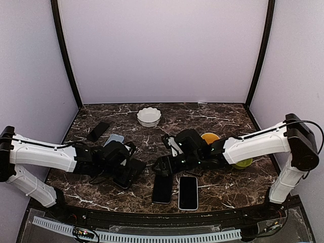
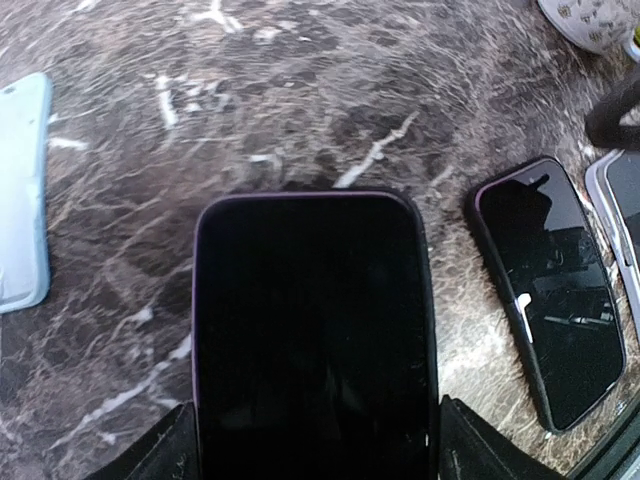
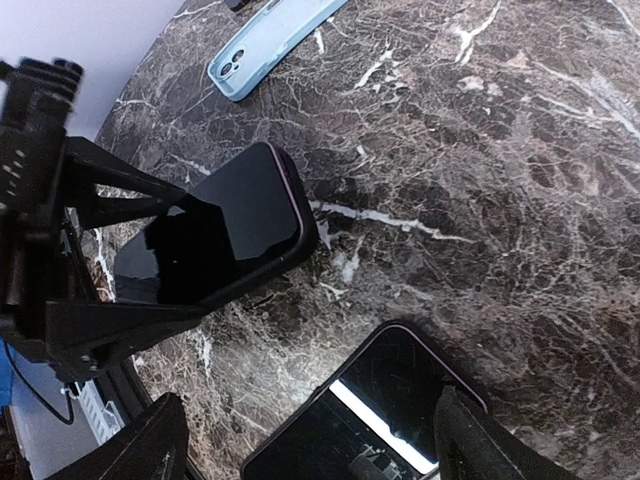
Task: Put the phone into the phone case
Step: Adjust the phone with the phone case at the center of the board.
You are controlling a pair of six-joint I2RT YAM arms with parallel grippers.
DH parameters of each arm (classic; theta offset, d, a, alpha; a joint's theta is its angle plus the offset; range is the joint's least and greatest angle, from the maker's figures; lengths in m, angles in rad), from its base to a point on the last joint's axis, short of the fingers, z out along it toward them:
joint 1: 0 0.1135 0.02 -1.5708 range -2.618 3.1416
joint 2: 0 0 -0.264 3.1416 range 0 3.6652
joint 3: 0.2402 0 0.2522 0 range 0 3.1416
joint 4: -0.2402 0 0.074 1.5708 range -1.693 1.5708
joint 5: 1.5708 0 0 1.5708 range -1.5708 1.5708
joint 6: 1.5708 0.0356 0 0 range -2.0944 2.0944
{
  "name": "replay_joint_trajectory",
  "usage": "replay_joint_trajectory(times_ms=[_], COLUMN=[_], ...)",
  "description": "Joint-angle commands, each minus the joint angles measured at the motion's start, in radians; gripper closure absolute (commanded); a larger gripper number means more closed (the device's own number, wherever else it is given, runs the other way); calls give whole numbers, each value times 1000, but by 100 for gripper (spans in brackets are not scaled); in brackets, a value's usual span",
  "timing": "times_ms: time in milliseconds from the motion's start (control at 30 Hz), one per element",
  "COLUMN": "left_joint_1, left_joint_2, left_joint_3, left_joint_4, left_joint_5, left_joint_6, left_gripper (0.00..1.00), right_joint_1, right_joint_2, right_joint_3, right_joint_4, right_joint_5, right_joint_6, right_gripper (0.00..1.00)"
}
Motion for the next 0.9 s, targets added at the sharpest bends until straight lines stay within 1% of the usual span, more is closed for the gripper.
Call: replay_joint_trajectory(times_ms=[0, 167, 333, 467, 567, 600, 633, 700, 733, 767, 800, 833, 867], left_joint_1=[40, 47, 47, 64, 130, 173, 191, 234, 256, 263, 273, 277, 279], left_joint_2=[-91, -78, -39, -100, -175, -188, -208, -222, -223, -223, -224, -224, -225], left_joint_3=[-71, -129, -105, -90, -113, -122, -140, -170, -189, -199, -221, -230, -249], left_joint_4=[-67, -17, -28, -69, -105, -106, -108, -92, -88, -86, -78, -74, -63], left_joint_5=[9, 64, 52, 15, 2, 8, 20, 56, 69, 74, 83, 85, 88], left_joint_6=[-29, -26, -19, -8, 4, 3, -5, -37, -77, -98, -130, -156, -164], left_gripper=[19, 15, 15, 15, 16, 17, 19, 28, 37, 42, 49, 54, 56], right_joint_1=[33, 59, 69, 78, 91, 94, 96, 98, 99, 99, 101, 102, 102], right_joint_2=[71, 158, 167, 163, 184, 196, 208, 239, 251, 263, 276, 288, 303], right_joint_3=[73, 160, 186, 184, 187, 193, 204, 226, 238, 247, 256, 264, 273], right_joint_4=[29, 6, -15, -28, 3, 9, 12, 14, 17, 20, 28, 34, 37], right_joint_5=[9, -11, -11, 21, 8, -1, -9, -23, -29, -34, -39, -43, -47], right_joint_6=[27, 14, 7, 16, 30, 32, 35, 40, 47, 55, 61, 67, 72], right_gripper=[15, 15, 15, 17, 19, 21, 24, 31, 34, 38, 43, 47, 51])
